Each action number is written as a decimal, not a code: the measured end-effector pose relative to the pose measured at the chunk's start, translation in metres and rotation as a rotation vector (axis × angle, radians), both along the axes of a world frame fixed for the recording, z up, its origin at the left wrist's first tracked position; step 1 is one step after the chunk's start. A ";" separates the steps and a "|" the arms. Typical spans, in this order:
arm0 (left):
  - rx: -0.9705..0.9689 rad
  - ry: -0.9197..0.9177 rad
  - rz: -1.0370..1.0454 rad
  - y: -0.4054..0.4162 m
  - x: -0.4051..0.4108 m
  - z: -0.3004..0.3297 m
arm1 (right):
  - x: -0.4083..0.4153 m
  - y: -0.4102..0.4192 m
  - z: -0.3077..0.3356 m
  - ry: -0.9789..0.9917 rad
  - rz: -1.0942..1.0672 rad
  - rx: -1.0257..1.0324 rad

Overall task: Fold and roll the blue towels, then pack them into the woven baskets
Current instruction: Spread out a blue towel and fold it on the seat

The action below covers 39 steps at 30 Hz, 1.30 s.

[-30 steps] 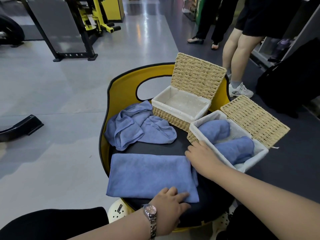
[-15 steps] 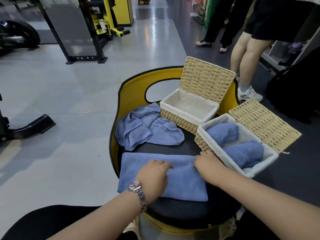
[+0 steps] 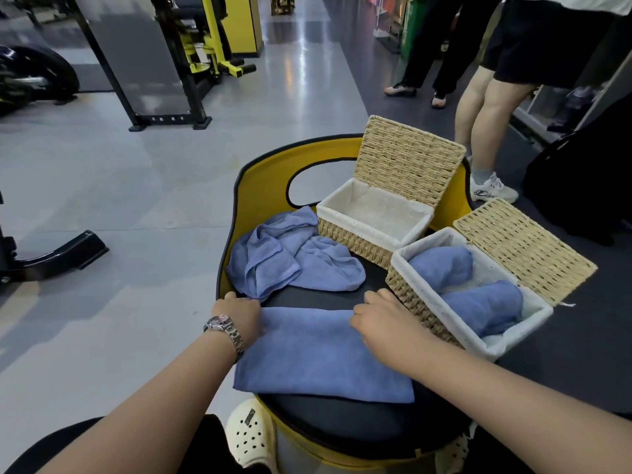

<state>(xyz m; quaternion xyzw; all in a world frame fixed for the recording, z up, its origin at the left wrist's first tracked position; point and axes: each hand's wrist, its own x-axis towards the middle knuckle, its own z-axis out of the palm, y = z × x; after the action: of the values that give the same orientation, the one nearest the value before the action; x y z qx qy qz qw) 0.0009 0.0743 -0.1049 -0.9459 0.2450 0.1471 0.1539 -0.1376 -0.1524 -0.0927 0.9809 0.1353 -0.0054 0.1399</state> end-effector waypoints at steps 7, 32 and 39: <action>-0.421 0.001 0.020 -0.015 -0.024 0.030 | 0.007 0.018 0.007 -0.098 0.045 0.216; -0.347 0.074 -0.685 -0.074 -0.094 -0.019 | -0.028 -0.054 -0.012 0.026 -0.389 0.286; -0.267 0.255 -0.634 -0.076 -0.088 -0.022 | -0.025 -0.059 -0.041 0.222 -0.384 0.179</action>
<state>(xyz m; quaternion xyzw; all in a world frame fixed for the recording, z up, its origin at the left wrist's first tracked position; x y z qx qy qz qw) -0.0867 -0.0017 -0.1268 -0.8087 0.5603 0.1756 0.0355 -0.1627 -0.2119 -0.1341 0.9905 -0.0390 -0.1278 0.0328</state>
